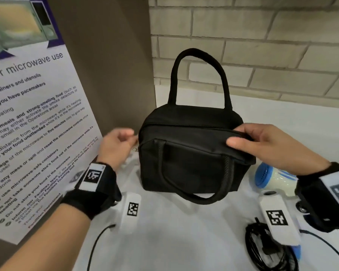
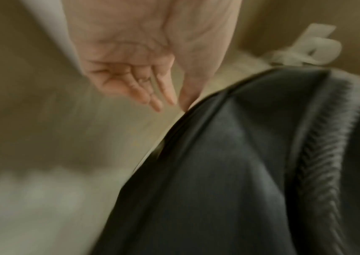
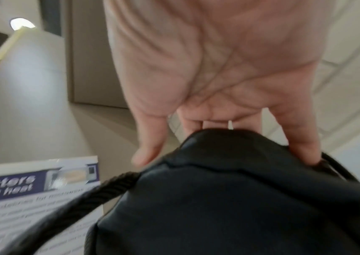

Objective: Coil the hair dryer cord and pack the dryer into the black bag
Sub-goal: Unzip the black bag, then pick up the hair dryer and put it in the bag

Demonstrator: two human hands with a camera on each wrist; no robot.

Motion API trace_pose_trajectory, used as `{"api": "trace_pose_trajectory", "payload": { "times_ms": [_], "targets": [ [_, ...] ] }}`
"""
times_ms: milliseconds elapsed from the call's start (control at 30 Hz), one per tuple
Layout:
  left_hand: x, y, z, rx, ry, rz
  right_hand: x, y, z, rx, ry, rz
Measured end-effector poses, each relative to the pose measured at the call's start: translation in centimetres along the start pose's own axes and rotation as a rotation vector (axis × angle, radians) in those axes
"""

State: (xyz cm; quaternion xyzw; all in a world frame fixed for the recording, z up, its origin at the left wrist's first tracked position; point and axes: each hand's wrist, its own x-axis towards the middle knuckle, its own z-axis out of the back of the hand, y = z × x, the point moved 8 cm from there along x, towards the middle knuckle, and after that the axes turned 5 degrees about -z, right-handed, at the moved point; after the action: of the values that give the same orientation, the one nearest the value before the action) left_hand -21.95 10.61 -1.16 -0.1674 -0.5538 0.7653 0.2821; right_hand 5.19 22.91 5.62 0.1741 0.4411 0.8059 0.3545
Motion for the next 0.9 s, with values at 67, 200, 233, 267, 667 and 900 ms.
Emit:
{"api": "trace_pose_trajectory", "payload": {
  "times_ms": [67, 200, 233, 267, 667, 900],
  "targets": [
    [-1.0, -7.3, 0.4, 0.193, -0.035, -0.406, 0.0, 1.1, -0.8, -0.194, 0.065, -0.071],
    [-2.6, -15.2, -4.8, 0.633, 0.318, -0.843, 0.4, 4.2, -3.4, -0.756, 0.198, -0.038],
    [-2.1, -15.2, -6.3, 0.776, 0.414, -0.852, 0.6, 4.7, -4.1, -0.847, 0.205, -0.002],
    [-1.6, -14.7, -7.7, 0.905, 0.506, -0.845, 1.0, 5.1, -4.6, -0.906, 0.197, 0.029],
    [1.6, -14.3, -8.9, 1.065, 0.342, -0.911, 0.1, 4.9, -7.8, -0.673, 0.475, 0.131],
    [2.2, -14.1, -8.5, 0.891, 0.34, -0.876, -0.1, 6.3, -5.6, -0.351, 0.334, 0.143]
  ]
}}
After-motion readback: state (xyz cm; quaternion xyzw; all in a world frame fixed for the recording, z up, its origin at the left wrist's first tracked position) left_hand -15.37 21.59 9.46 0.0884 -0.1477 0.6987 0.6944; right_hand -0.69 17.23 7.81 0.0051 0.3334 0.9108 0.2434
